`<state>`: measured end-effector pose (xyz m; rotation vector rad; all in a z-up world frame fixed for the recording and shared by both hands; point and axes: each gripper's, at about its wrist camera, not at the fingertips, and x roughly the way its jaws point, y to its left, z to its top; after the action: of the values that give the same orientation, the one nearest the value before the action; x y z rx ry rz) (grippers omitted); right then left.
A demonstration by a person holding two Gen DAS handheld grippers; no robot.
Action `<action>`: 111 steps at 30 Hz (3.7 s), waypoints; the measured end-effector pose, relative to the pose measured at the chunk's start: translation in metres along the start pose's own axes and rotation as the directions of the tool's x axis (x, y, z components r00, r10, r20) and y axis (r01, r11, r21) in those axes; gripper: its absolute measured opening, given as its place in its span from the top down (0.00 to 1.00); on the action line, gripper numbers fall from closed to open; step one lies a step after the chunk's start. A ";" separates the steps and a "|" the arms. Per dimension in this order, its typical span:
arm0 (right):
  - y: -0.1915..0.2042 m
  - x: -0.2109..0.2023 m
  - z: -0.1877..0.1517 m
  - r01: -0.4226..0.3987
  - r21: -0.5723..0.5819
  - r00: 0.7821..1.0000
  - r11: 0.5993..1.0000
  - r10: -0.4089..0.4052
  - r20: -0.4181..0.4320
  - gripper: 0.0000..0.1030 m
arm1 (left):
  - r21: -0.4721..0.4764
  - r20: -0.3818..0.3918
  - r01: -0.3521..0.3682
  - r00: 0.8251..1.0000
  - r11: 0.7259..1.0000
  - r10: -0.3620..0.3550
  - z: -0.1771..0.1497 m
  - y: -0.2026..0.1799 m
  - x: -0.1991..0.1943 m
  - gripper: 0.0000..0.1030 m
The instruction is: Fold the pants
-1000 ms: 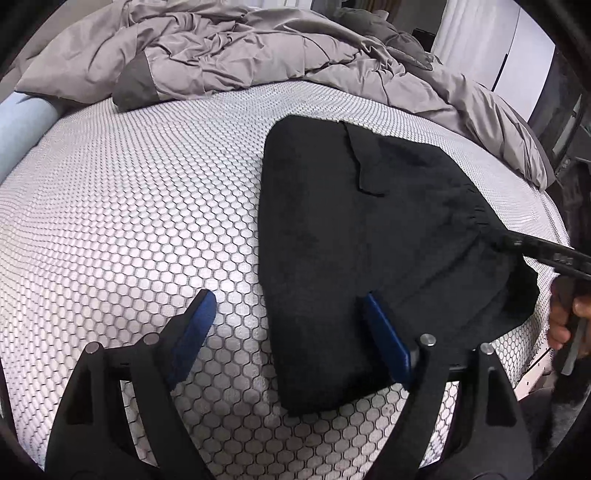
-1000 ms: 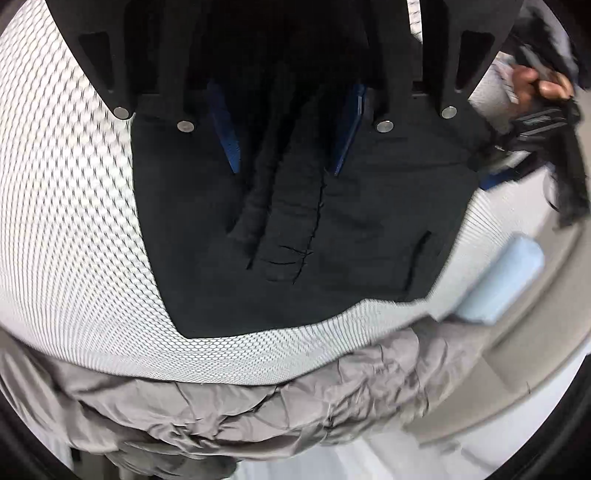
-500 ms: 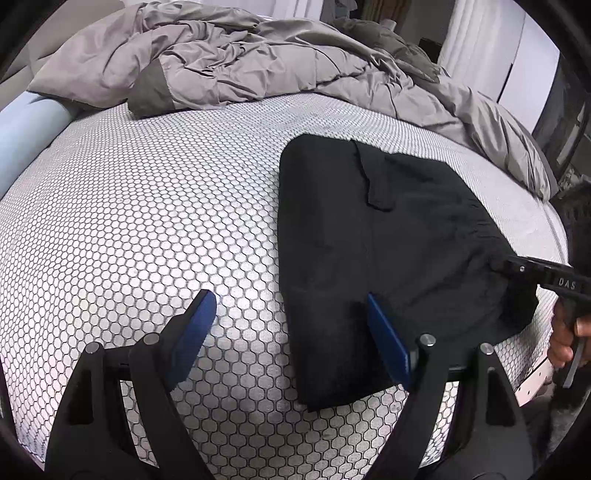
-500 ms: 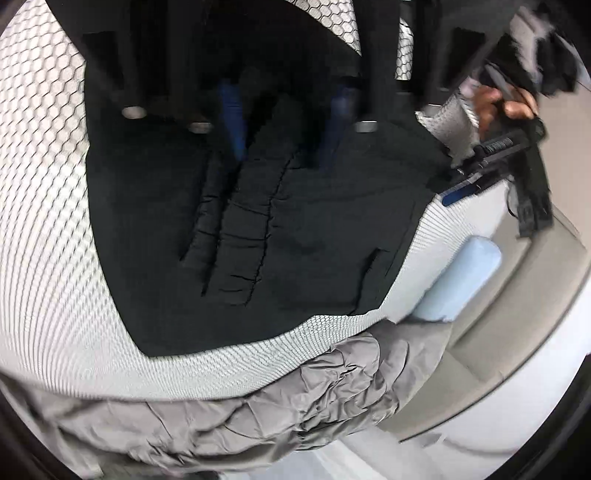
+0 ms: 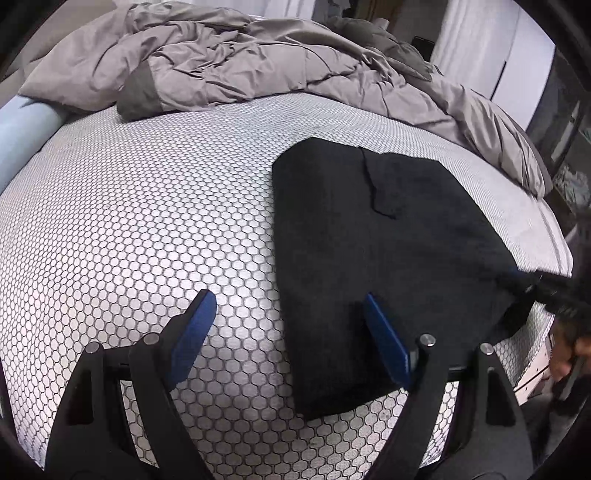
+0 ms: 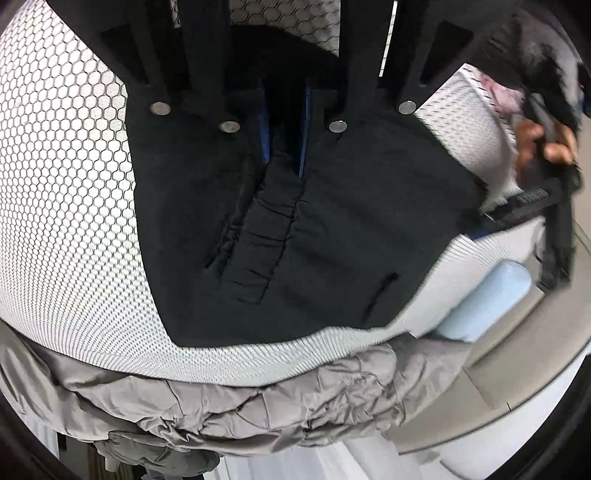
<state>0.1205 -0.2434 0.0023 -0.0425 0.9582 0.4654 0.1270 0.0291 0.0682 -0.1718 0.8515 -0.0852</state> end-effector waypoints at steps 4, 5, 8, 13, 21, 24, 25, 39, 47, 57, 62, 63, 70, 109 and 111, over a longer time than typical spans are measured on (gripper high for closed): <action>-0.018 -0.011 0.001 -0.065 0.077 0.998 0.995 0.063 0.024 0.46 | 0.020 -0.020 0.001 1.000 1.000 -0.001 -0.005 -0.006 0.007 0.22; -0.021 -0.006 0.001 -0.059 0.089 0.998 0.994 0.059 0.002 0.46 | 0.021 -0.022 0.000 1.000 1.000 0.001 -0.006 -0.006 0.008 0.22; -0.029 0.013 0.004 -0.056 0.123 0.997 0.991 0.061 -0.041 0.46 | 0.011 -0.024 0.005 1.000 1.000 -0.005 -0.005 -0.006 0.008 0.22; -0.026 0.006 0.018 -0.105 0.119 0.994 0.987 0.101 0.045 0.87 | 0.005 -0.021 0.006 1.000 1.000 -0.005 -0.005 -0.003 0.006 0.22; -0.015 0.001 0.000 0.071 0.026 0.997 0.997 -0.070 -0.023 0.82 | 0.030 0.004 -0.021 1.000 0.999 0.021 -0.007 -0.006 -0.001 0.22; -0.017 -0.020 0.006 0.034 0.056 0.997 0.998 -0.038 0.069 0.80 | 0.082 0.058 -0.044 0.998 0.996 0.039 -0.005 -0.020 -0.015 0.22; -0.014 -0.030 0.006 0.036 0.048 0.993 0.998 -0.041 0.112 0.76 | 0.115 0.071 -0.035 0.997 0.993 0.027 -0.005 -0.027 -0.018 0.22; 0.081 0.048 0.008 0.050 -0.274 0.997 0.960 -0.062 -0.034 0.69 | 0.446 -0.052 0.162 0.986 0.880 -0.156 -0.031 -0.101 0.023 0.24; 0.063 0.007 -0.006 0.144 -0.300 0.990 0.943 -0.137 0.045 0.58 | 0.405 -0.016 0.159 0.986 0.901 -0.167 -0.027 -0.089 -0.007 0.24; 0.072 0.072 0.036 0.029 -0.220 0.997 0.975 -0.044 -0.062 0.56 | 0.315 -0.090 0.203 0.979 0.927 -0.184 -0.003 -0.063 0.026 0.45; 0.059 0.045 0.030 0.183 -0.269 0.981 0.946 -0.193 -0.012 0.68 | 0.286 -0.076 0.175 0.984 0.942 -0.160 -0.001 -0.044 0.012 0.51; 0.064 0.043 0.030 0.200 -0.283 0.978 0.938 -0.208 0.000 0.68 | 0.283 -0.069 0.170 0.985 0.944 -0.157 0.004 -0.045 0.009 0.51; 0.085 0.072 0.059 0.079 -0.265 0.997 0.961 -0.081 0.004 0.62 | 0.249 -0.131 0.191 0.978 0.950 -0.162 0.044 -0.052 0.053 0.52; 0.040 0.114 0.098 0.247 -0.265 0.955 0.932 -0.281 -0.099 0.50 | 0.056 -0.111 0.095 0.990 0.994 -0.089 0.096 -0.023 0.090 0.45; 0.024 0.092 0.092 0.165 -0.247 0.979 0.955 -0.190 -0.079 0.50 | 0.040 -0.099 0.071 0.993 0.997 -0.067 0.093 -0.023 0.074 0.45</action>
<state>0.2269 -0.1664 -0.0131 -0.3717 0.9846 0.4124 0.2461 0.0065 0.0778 -0.1574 0.9400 -0.1782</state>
